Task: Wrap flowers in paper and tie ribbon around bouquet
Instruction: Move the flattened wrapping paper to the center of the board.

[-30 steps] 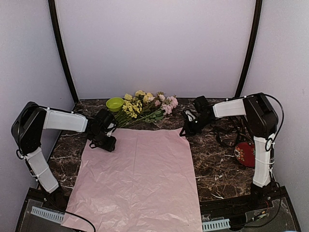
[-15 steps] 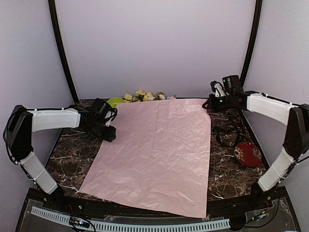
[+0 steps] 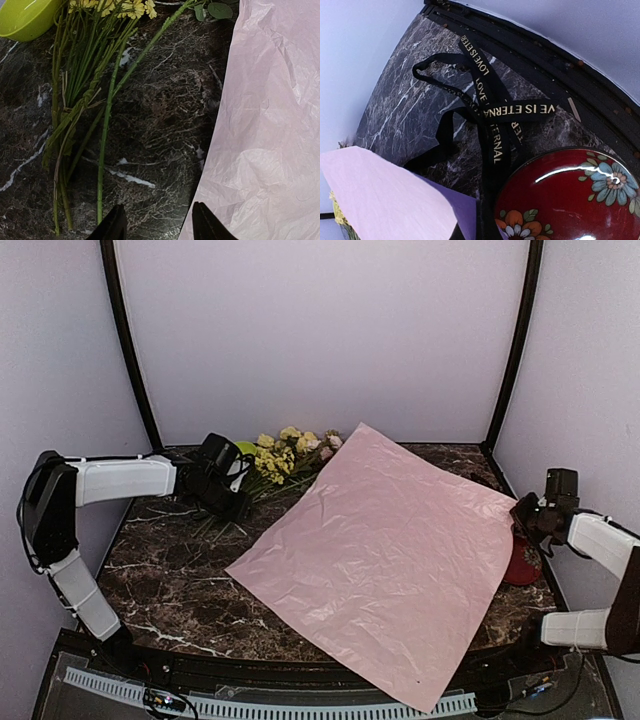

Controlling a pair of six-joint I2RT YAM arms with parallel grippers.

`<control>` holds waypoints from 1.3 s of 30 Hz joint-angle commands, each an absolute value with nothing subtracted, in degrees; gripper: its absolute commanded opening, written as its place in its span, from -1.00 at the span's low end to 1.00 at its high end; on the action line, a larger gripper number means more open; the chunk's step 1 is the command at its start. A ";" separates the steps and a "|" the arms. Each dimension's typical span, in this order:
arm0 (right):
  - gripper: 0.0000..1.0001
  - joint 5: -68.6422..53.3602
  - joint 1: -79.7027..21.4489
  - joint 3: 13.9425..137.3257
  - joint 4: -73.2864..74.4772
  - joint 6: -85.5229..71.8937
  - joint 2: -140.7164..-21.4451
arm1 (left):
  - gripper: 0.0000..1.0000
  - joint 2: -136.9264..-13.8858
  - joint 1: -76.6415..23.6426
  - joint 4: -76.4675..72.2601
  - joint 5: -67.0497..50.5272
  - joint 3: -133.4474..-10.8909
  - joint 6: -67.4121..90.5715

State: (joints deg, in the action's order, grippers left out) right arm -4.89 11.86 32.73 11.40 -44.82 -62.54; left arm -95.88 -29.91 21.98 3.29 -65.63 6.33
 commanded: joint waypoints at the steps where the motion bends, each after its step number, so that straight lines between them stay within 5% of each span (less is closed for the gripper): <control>1: -1.00 1.95 11.99 30.69 8.08 -51.53 -59.49 | -0.08 -98.45 -31.14 22.86 1.93 -68.60 5.01; 15: -1.00 11.48 11.95 26.64 12.70 -57.18 -46.40 | -0.09 -102.15 -32.30 22.68 -0.31 -70.47 4.62; 19: 0.16 12.53 11.95 32.46 14.31 -50.81 -47.44 | -0.08 -102.93 -32.77 24.29 0.36 -71.00 4.33; 22: 0.38 14.73 11.21 39.41 16.32 -43.61 -50.63 | -0.07 -102.37 -32.78 24.92 0.22 -70.58 4.22; 33: 0.21 5.13 -24.78 59.71 19.65 -24.33 -84.84 | -0.07 -102.64 -44.25 28.66 0.92 -71.05 4.83; 39: 0.11 0.15 -33.34 65.65 21.17 -23.82 -102.71 | -0.08 -104.68 -45.00 26.49 0.07 -66.49 6.40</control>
State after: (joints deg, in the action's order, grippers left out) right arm 5.04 -30.57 63.20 18.55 -26.13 -96.12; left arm -103.46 -45.63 25.56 -0.01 -69.12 5.28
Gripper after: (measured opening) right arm 0.561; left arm 0.462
